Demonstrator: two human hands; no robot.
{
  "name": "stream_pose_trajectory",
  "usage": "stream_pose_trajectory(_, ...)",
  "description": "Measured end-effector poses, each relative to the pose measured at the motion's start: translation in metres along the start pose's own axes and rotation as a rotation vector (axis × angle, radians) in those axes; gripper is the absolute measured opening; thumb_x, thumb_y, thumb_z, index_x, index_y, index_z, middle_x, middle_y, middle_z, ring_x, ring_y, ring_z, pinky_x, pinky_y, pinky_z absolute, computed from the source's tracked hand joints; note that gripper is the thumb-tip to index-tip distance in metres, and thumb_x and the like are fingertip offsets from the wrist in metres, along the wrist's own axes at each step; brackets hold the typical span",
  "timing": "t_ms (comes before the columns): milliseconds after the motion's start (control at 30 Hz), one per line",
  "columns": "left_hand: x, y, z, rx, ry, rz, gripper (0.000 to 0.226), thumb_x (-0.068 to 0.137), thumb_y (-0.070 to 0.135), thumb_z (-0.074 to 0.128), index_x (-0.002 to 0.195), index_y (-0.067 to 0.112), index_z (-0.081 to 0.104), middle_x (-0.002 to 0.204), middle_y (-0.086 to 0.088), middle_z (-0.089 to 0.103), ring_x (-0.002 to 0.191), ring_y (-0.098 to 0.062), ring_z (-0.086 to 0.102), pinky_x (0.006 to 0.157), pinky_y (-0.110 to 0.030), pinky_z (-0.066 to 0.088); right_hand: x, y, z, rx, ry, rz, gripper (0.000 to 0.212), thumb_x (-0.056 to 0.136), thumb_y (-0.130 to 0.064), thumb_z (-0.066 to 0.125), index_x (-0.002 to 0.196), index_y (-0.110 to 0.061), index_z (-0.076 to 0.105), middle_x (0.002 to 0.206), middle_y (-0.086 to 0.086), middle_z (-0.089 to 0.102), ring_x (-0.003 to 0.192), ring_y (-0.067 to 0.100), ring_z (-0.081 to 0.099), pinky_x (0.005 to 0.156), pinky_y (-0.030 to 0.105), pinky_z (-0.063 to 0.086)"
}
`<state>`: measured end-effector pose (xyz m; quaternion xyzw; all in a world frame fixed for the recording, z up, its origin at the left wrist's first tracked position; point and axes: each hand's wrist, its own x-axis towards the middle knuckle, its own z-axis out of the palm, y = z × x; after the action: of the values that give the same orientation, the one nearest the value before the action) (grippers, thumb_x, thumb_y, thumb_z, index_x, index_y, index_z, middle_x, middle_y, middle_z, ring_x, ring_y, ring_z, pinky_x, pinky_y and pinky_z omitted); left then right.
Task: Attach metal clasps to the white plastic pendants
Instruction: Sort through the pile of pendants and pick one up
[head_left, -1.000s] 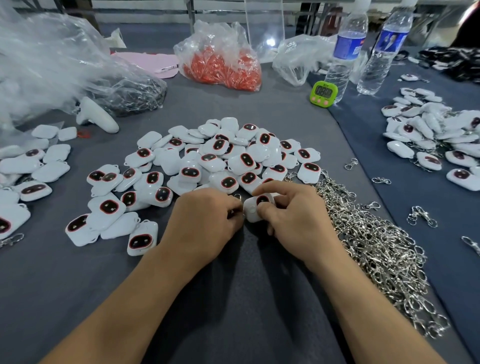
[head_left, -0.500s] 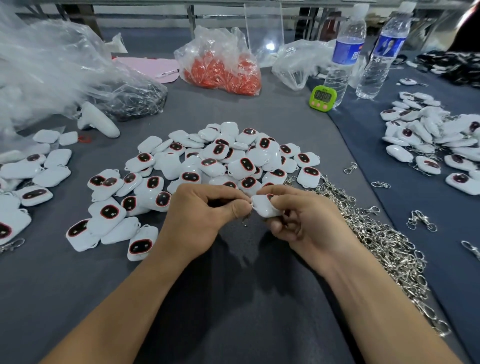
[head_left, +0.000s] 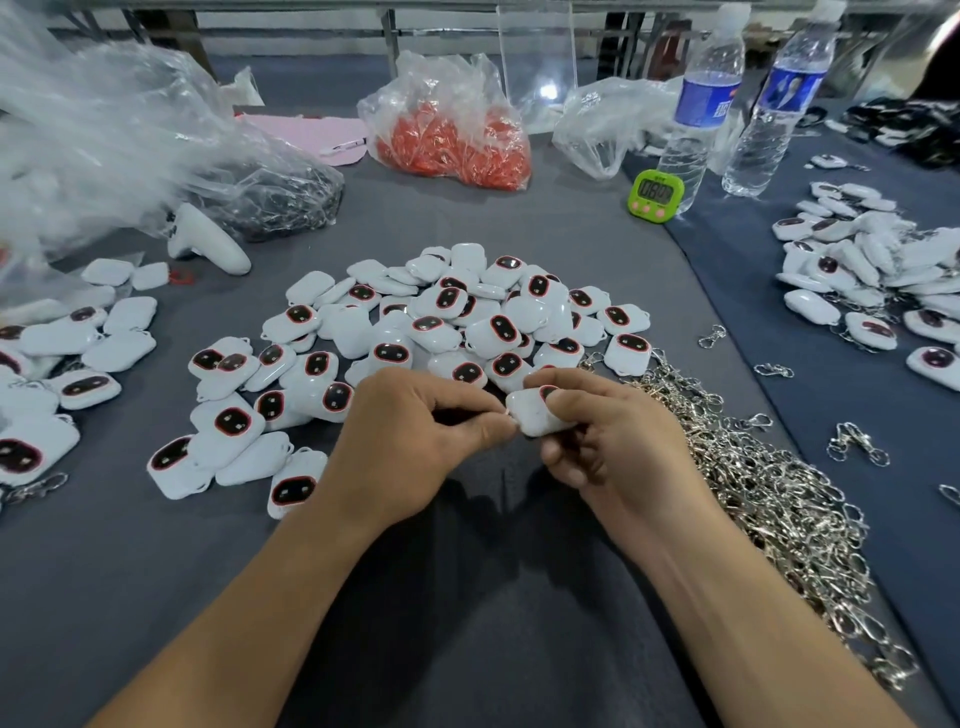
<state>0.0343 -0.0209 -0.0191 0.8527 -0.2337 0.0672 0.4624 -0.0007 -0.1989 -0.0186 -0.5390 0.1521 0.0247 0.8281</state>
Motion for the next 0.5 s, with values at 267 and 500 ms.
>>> stream_pose_trajectory(267, 0.001, 0.006, 0.017, -0.522, -0.1, -0.266, 0.012, 0.088, 0.016, 0.074, 0.08, 0.021, 0.082, 0.068, -0.005, 0.074, 0.061, -0.005, 0.064, 0.059, -0.015, 0.049, -0.001, -0.002, 0.002, 0.162, -0.015, 0.025, 0.026, 0.094, 0.008, 0.05, 0.094, -0.002, 0.073, 0.069, 0.013, 0.064, 0.046, 0.017, 0.05, 0.035, 0.021, 0.033)
stream_pose_trajectory(500, 0.001, 0.002, 0.005, 0.211, -0.063, 0.133, 0.016, 0.087, 0.033, 0.068, 0.079, 0.023, 0.078, 0.069, 0.008, 0.068, 0.069, -0.011, 0.06, 0.066, -0.029, 0.046, -0.005, 0.001, 0.0, -0.133, 0.002, -0.264, 0.024, 0.094, 0.007, 0.056, 0.095, -0.008, 0.075, 0.061, 0.008, 0.063, 0.044, 0.02, 0.048, 0.035, 0.022, 0.033)
